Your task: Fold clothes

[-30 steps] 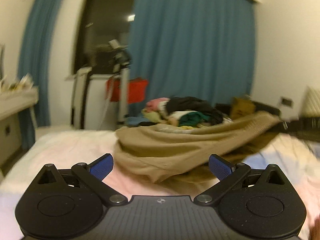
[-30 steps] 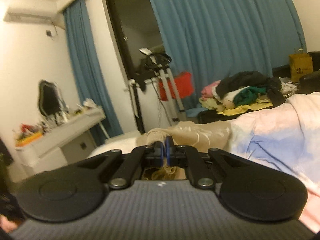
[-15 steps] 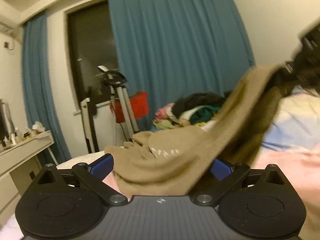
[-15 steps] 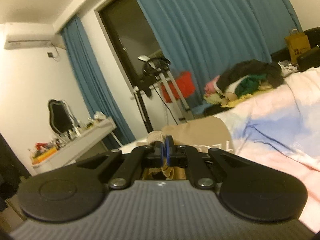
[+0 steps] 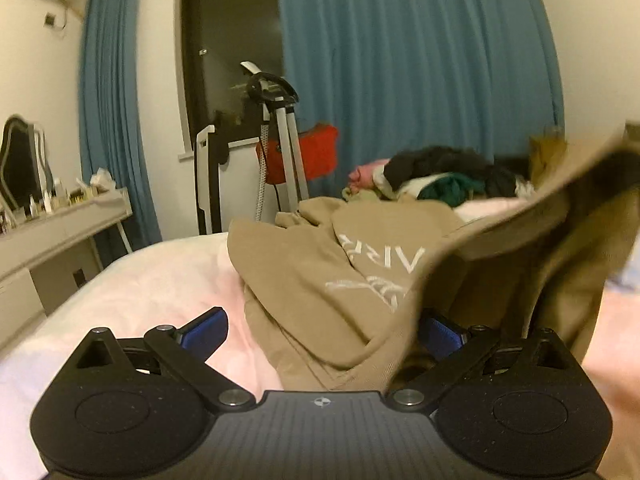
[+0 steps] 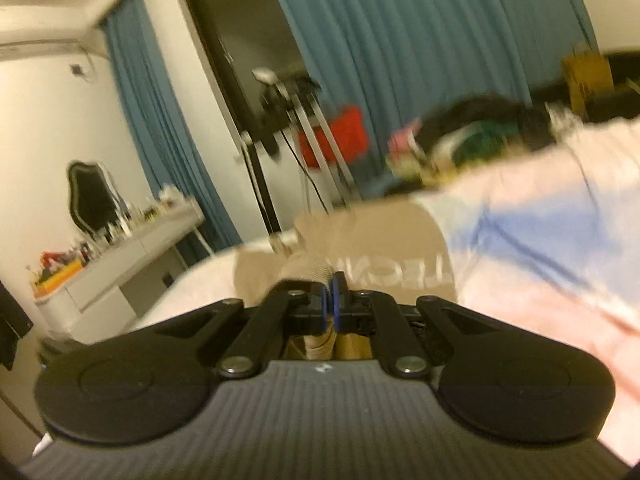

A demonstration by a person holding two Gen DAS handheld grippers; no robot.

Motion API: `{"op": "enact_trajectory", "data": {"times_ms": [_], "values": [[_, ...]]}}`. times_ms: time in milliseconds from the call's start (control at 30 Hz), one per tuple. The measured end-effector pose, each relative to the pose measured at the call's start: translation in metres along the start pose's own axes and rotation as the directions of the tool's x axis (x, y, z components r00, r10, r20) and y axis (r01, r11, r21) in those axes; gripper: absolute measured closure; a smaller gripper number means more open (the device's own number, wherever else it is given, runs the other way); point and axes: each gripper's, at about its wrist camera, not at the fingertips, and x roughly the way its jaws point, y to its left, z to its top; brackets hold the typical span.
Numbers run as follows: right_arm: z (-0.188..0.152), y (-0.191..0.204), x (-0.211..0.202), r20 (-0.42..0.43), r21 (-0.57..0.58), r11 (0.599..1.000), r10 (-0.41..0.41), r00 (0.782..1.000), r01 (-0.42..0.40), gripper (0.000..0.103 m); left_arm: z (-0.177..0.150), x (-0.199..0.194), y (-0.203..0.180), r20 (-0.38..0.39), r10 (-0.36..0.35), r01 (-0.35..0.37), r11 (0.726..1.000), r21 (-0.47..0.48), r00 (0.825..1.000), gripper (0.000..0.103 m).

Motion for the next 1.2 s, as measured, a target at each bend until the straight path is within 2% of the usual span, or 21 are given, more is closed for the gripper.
{"op": "enact_trajectory", "data": {"times_ms": [67, 133, 200, 300, 367, 467, 533, 600, 667, 700, 767, 933, 967, 1067, 1133, 1200], "values": [[0.002, 0.005, -0.010, 0.059, -0.028, 0.999, 0.023, 0.998, -0.022, 0.096, -0.005, 0.002, -0.002, 0.006, 0.088, -0.088, 0.996, 0.030, 0.996, 0.001], [0.004, 0.009, -0.017, 0.104, -0.058, 0.998, 0.025, 0.994, -0.019, 0.096, -0.007, 0.010, 0.004, -0.018, 0.175, -0.175, 0.985, 0.014, 0.984, 0.001], [0.005, 0.010, -0.020, 0.118, -0.082, 0.997, -0.002, 0.993, 0.012, 0.096, -0.007, 0.007, 0.021, -0.025, 0.219, -0.220, 0.974, -0.057, 0.975, 0.001], [0.003, 0.008, -0.012, 0.085, -0.101, 0.991, -0.073, 0.994, 0.082, 0.095, 0.007, -0.002, 0.048, 0.017, 0.270, -0.263, 0.949, -0.174, 0.963, 0.001], [-0.001, 0.006, -0.001, 0.029, -0.123, 0.984, -0.123, 0.992, 0.126, 0.095, 0.012, -0.009, 0.058, 0.031, 0.272, -0.260, 0.941, -0.216, 0.962, 0.001], [-0.015, 0.003, 0.022, -0.109, -0.158, 0.975, -0.176, 0.978, 0.157, 0.090, 0.019, -0.019, 0.072, 0.049, 0.268, -0.246, 0.931, -0.270, 0.962, 0.002], [-0.026, 0.001, 0.039, -0.216, -0.163, 0.975, -0.184, 0.959, 0.151, 0.081, 0.024, -0.025, 0.082, 0.061, 0.266, -0.235, 0.923, -0.305, 0.962, 0.002], [-0.037, -0.002, 0.054, -0.301, -0.158, 0.976, -0.190, 0.935, 0.147, 0.061, 0.029, -0.032, 0.091, 0.073, 0.264, -0.224, 0.913, -0.340, 0.962, 0.002], [-0.044, -0.003, 0.062, -0.346, -0.154, 0.975, -0.202, 0.916, 0.157, 0.044, 0.031, -0.036, 0.096, 0.071, 0.263, -0.223, 0.910, -0.351, 0.962, 0.002], [-0.047, -0.003, 0.065, -0.364, -0.157, 0.974, -0.211, 0.907, 0.164, 0.040, 0.032, -0.039, 0.098, 0.067, 0.264, -0.224, 0.908, -0.355, 0.962, 0.002], [-0.051, -0.005, 0.070, -0.391, -0.167, 0.969, -0.233, 0.890, 0.181, 0.040, 0.031, -0.045, 0.103, 0.057, 0.262, -0.225, 0.905, -0.362, 0.963, 0.002], [-0.052, -0.012, 0.070, -0.413, -0.198, 0.957, -0.279, 0.867, 0.214, 0.031, 0.030, -0.057, 0.107, 0.048, 0.253, -0.220, 0.906, -0.361, 0.966, 0.001], [-0.051, -0.014, 0.068, -0.396, -0.201, 0.951, -0.297, 0.869, 0.234, 0.031, 0.030, -0.057, 0.107, 0.045, 0.254, -0.222, 0.907, -0.359, 0.966, 0.001], [-0.038, -0.021, 0.055, -0.275, -0.165, 0.929, -0.367, 0.889, 0.332, 0.031, 0.030, -0.058, 0.105, 0.050, 0.241, -0.208, 0.909, -0.361, 0.969, 0.000], [-0.029, -0.026, 0.040, -0.179, -0.093, 0.928, -0.372, 0.911, 0.361, 0.028, 0.029, -0.059, 0.105, 0.059, 0.225, -0.188, 0.911, -0.366, 0.973, 0.000], [-0.019, -0.032, 0.026, -0.082, -0.019, 0.925, -0.381, 0.921, 0.381, 0.026, 0.028, -0.062, 0.103, 0.072, 0.199, -0.158, 0.914, -0.373, 0.977, 0.000]]}}
